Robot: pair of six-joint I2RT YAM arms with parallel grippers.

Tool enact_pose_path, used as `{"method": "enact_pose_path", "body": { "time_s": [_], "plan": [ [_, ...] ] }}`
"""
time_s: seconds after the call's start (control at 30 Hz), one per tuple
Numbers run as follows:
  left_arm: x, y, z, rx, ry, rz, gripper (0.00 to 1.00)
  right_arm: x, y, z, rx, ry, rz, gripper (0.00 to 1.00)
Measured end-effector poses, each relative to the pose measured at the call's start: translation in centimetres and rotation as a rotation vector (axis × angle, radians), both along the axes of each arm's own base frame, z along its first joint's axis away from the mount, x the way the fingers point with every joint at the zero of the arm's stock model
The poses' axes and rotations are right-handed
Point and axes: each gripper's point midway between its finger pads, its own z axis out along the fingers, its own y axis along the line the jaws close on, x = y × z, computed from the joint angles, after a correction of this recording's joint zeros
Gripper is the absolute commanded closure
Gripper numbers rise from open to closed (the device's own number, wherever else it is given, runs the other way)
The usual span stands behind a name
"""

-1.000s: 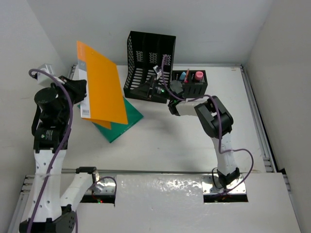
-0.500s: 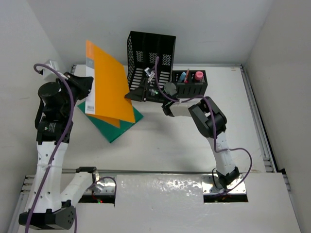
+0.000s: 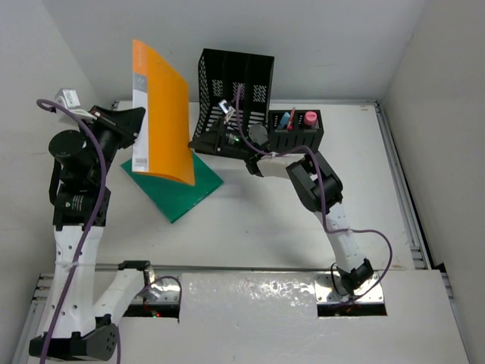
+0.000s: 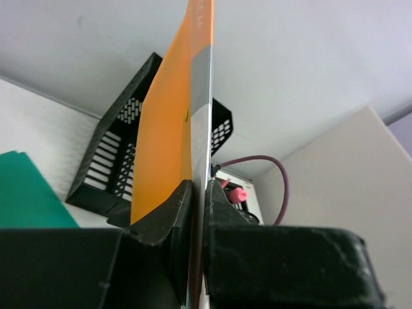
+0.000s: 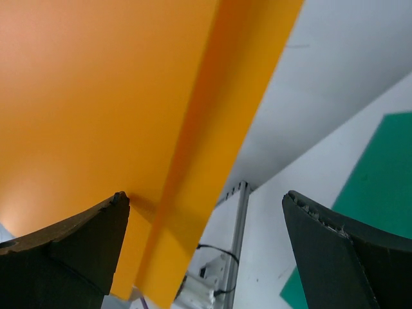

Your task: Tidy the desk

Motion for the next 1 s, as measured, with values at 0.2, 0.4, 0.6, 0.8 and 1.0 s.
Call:
{"method": "enact_pose_path", "body": {
  "time_s": [0.2,0.4,0.6,0.8,1.0],
  "plan": [
    [0.2,-0.6,-1.3,-0.050,0.001,-0.030,1.00,1.4,0.9,1.8,0.059,-0.009,0.001,0.01],
    [0.9,-0.4,-2.5,-0.053,0.035,-0.020,1.00,2.3,1.2,0.9,0.073,0.114,0.004,0.11],
    [1.2,0.4,-3.2,-0.015,0.054,0.023,1.00,2.4,1.2,0.9,0.084,0.204,0.019,0.32],
    [1.5,1.6,-4.7,0.065,0.098,0.082,1.00,2.3,0.9,-0.2,0.058,0.252,0.013,0.33],
    [1.7,2.8,-5.7,0.129,0.128,0.132,1.00,2.5,0.8,-0.4,0.052,0.280,0.012,0.54]
  ]
}}
